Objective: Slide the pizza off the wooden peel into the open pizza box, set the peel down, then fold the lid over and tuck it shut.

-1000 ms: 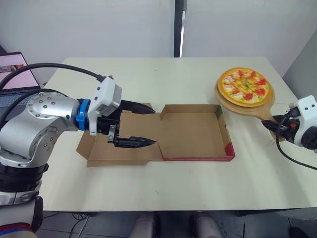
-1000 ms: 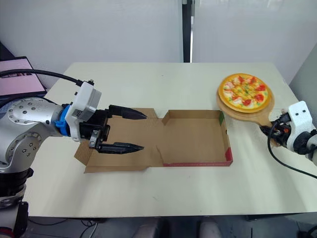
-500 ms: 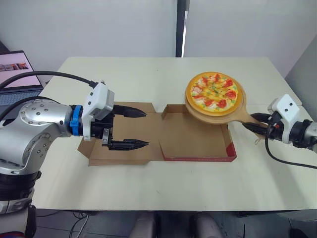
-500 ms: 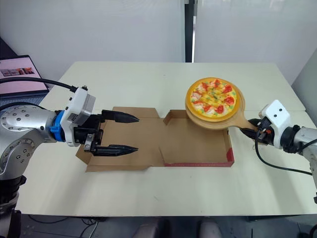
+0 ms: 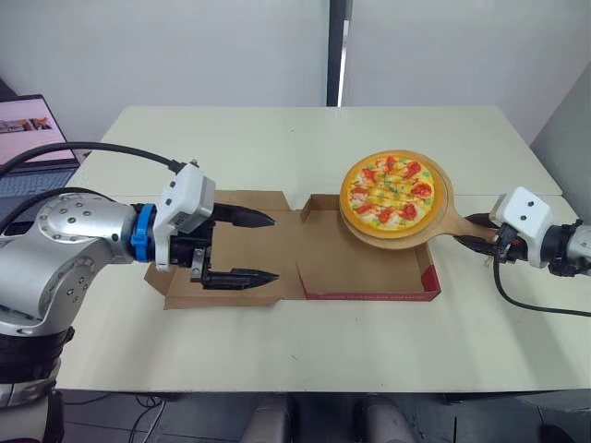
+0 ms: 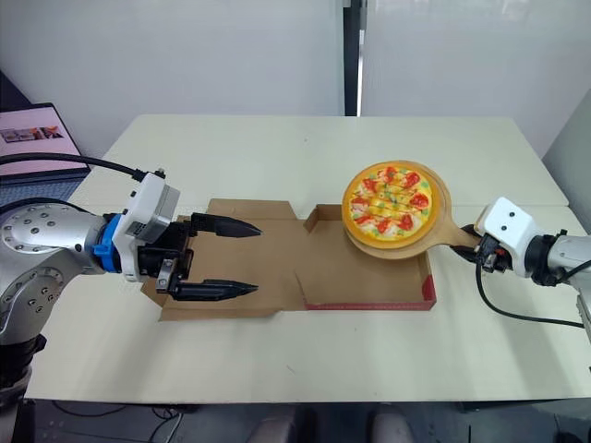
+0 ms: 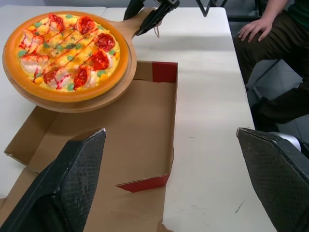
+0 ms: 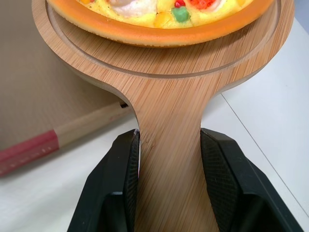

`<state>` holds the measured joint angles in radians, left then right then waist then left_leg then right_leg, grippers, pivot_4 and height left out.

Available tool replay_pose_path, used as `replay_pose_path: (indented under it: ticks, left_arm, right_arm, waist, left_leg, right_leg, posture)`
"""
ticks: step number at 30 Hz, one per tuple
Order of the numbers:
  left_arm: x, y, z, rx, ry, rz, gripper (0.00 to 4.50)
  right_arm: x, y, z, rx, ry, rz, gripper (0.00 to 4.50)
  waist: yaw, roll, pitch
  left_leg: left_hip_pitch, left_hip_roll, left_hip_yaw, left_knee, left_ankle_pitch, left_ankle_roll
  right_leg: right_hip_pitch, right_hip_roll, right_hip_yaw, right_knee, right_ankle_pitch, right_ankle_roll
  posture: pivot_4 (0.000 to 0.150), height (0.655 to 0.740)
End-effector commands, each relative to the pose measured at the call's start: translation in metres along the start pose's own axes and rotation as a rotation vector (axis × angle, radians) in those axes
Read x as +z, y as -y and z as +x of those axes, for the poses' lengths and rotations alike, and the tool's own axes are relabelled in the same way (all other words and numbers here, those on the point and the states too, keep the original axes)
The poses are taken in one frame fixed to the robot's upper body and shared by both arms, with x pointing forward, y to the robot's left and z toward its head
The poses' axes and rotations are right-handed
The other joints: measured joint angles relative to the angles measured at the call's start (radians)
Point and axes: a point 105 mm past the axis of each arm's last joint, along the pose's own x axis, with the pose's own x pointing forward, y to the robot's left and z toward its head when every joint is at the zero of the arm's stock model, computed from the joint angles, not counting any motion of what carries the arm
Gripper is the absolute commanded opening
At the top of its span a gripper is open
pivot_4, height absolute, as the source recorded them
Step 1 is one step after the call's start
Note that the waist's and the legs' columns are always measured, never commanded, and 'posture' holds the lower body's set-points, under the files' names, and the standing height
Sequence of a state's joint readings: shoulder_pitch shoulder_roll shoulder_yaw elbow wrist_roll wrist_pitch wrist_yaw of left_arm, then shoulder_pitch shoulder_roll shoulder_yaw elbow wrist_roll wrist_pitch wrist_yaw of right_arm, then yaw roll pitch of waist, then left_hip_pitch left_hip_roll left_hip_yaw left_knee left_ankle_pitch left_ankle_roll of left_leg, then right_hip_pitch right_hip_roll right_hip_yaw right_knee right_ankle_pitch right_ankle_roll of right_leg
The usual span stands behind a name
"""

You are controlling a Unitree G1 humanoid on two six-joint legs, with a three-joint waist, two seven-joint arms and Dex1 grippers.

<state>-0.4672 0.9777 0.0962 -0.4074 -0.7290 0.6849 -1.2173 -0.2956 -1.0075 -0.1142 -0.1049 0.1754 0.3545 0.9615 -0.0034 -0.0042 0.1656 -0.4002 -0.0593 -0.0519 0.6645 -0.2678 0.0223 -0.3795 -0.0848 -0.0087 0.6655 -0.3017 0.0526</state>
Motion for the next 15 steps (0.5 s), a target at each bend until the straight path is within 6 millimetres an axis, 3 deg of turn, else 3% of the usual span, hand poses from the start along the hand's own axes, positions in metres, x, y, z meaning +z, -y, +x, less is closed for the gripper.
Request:
replay_pose_path:
  ticks: [1,15]
  left_arm:
    - [0.0063,0.0059,0.0022,-0.016,0.021,0.024,4.50]
    - [-0.0024,0.0129,0.0049,-0.037,-0.004,0.016,4.50]
  right_arm:
    - [0.0238,0.0170,-0.0099,-0.058,0.061,-0.120,1.62]
    - [0.0267,0.0259,-0.0121,-0.056,0.046,-0.245,1.62]
  waist:
    - [0.000,0.000,0.000]
    - [0.000,0.000,0.000]
  left_leg:
    - [0.000,0.000,0.000,0.000,0.000,0.000]
    - [0.000,0.000,0.000,0.000,0.001,-0.001]
  right_leg:
    - [0.000,0.000,0.000,0.000,0.000,0.000]
    - [0.000,0.000,0.000,0.000,0.000,0.000]
  posture:
    - [0.150,0.7281]
    - [0.150,0.7281]
